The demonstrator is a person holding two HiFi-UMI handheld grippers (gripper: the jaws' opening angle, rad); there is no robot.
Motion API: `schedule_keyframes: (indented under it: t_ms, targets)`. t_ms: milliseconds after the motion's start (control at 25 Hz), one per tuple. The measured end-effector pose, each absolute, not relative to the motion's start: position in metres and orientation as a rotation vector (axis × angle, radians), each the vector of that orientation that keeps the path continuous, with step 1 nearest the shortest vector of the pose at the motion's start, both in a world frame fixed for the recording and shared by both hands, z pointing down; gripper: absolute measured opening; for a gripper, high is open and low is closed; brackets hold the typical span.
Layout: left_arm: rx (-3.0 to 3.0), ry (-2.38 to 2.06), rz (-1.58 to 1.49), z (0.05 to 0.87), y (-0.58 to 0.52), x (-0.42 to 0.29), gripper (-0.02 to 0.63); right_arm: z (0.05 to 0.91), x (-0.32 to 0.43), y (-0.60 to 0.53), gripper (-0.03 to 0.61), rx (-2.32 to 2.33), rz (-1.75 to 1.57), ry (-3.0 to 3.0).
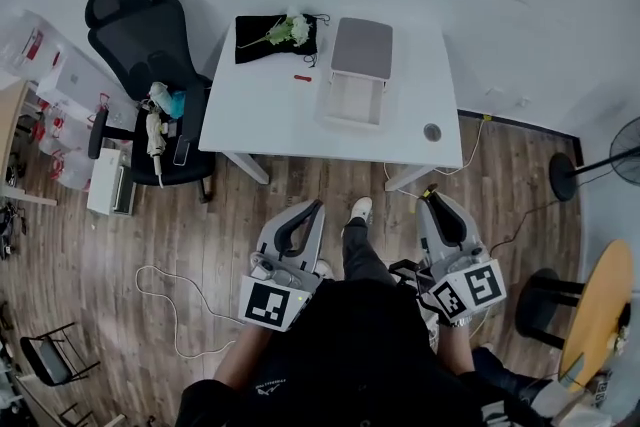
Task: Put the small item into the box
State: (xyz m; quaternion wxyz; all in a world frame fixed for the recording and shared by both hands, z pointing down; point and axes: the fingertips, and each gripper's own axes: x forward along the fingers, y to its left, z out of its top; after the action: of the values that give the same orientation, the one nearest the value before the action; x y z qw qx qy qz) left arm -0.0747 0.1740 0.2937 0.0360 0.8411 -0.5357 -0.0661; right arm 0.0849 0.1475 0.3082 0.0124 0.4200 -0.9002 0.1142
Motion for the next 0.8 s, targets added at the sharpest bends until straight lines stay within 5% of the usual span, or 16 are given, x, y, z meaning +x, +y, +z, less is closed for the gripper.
schedule_keyframes:
  t_ms: [800]
  targets:
    - [2.451, -1.884, -0.182, 0.279, -0.033, -0.082, 0.005, 0.293, 0.054, -0.089, 0.069, 0.982, 0.303, -2.925]
